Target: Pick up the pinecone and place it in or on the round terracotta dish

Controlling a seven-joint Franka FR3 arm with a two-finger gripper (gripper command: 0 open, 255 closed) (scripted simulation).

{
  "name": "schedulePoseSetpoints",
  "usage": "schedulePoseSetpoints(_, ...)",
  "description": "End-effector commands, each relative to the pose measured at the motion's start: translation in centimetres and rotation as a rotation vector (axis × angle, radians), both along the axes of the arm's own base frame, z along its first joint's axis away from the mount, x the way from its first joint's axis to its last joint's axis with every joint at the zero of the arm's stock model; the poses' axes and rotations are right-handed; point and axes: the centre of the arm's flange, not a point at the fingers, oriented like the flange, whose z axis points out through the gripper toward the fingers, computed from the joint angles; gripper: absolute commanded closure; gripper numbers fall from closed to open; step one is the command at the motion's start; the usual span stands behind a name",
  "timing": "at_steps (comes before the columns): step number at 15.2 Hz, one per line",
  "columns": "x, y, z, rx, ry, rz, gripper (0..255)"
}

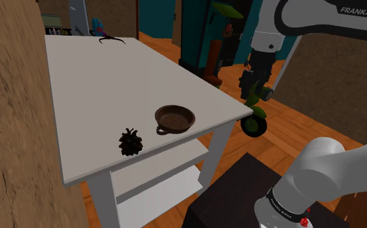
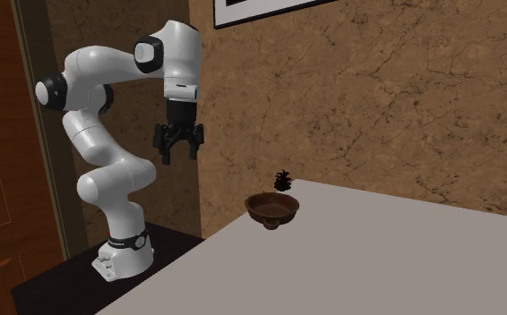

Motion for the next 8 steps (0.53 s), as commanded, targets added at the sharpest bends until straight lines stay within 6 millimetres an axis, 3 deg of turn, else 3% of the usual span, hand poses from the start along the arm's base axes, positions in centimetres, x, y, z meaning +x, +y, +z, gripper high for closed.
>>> schedulePoseSetpoints(1, 0.0, 0.0, 0.0, 0.0, 0.0, 0.0, 0)
schedulePoseSetpoints(8, 3.9, 7.7, -2.3, 0.027, 0.009, -0.003, 0)
